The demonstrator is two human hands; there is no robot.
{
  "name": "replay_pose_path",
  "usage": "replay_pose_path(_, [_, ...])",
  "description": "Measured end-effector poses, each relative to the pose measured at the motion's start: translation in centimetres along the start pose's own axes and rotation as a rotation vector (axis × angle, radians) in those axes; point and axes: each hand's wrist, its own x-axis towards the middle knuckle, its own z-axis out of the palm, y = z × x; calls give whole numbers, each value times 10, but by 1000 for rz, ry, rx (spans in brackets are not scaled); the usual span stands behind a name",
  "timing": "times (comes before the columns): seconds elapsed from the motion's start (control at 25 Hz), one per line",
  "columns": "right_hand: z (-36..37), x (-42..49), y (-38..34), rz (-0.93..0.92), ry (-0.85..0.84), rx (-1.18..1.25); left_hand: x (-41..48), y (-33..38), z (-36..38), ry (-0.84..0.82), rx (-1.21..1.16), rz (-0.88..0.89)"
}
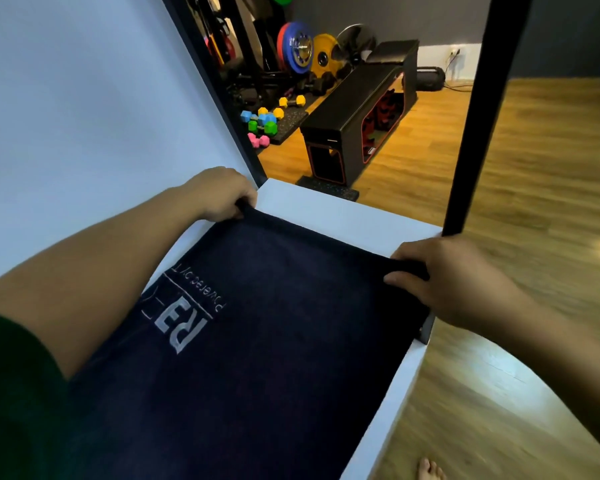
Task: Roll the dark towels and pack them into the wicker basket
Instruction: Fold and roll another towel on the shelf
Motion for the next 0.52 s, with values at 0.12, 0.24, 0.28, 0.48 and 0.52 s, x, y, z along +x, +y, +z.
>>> replay_pose_path(0.12, [-2,0,15,-242,71,-193,8,0,3,126,56,17])
replay_pose_path(0.24, [-2,-4,22,-414,157,-385,4,-2,6,208,105,8])
replay_pose_path(0.28, [0,-7,23,-475,185,-459,0,-1,10,230,75,-6])
replay_pose_path(0.48, [5,-16,26,-787,240,-513,-25,0,49,473,-87,-17])
replay_pose_path(0.52, [3,-15,25,-804,218,-509,-27,-1,55,518,-106,-6])
